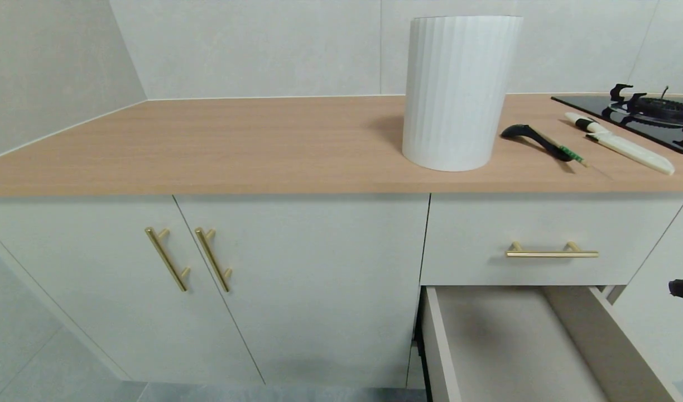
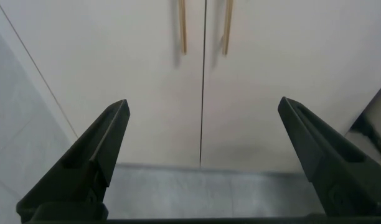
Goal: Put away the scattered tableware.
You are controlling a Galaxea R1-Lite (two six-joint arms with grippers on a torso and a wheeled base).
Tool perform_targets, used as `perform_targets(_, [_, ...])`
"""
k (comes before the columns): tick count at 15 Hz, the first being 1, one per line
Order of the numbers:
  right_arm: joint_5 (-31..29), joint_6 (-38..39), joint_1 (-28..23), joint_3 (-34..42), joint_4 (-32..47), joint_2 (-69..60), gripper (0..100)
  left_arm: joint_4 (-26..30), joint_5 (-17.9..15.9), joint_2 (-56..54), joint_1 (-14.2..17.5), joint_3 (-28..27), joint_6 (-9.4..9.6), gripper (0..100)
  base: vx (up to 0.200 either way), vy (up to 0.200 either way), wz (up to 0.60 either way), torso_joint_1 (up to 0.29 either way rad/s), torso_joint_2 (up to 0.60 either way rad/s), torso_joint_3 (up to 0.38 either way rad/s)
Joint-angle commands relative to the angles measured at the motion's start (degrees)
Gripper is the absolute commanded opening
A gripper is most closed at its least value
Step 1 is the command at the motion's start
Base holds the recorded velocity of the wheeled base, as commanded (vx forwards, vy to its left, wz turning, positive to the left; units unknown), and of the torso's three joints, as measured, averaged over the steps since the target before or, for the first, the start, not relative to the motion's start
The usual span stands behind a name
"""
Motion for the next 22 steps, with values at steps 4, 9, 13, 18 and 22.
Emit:
perform_targets(4, [0.0, -0.1, 0.0, 0.0, -0.4, -0.2, 100, -0.1, 0.0, 0.0, 0.0, -0.1, -0.03, 100, 0.0, 0.0, 0.0, 0.083, -0.52, -0.347])
perform_targets(9, [0.1, -0.1, 0.0, -0.1, -1.9, 0.9, 100, -0.1, 0.1, 0.0, 0.0, 0.0, -0.03, 100, 0.0, 0.0, 0.0, 0.134, -0.47, -0.33])
perform_targets(13, [0.0, -0.6, 0.0, -1.1, -7.5, 5.1, 100, -0.1, 0.0, 0.0, 0.0, -0.1, -0.03, 100, 0.0, 0.0, 0.0, 0.118, -0.34, -0.226])
perform_targets(18, [-1.5, 6.0, 0.0, -22.4, 1.6, 23.9, 100, -0.1, 0.1, 0.0, 0.0, 0.0, -0.03, 100, 0.0, 0.0, 0.0, 0.007, -0.02, -0.01])
perform_targets(22, [-9.6, 13.1, 2.8, -29.9, 5.9, 36.5, 100, -0.1, 0.0, 0.0, 0.0, -0.1, -0.03, 100, 0.0, 0.0, 0.0, 0.0, 0.0, 0.0])
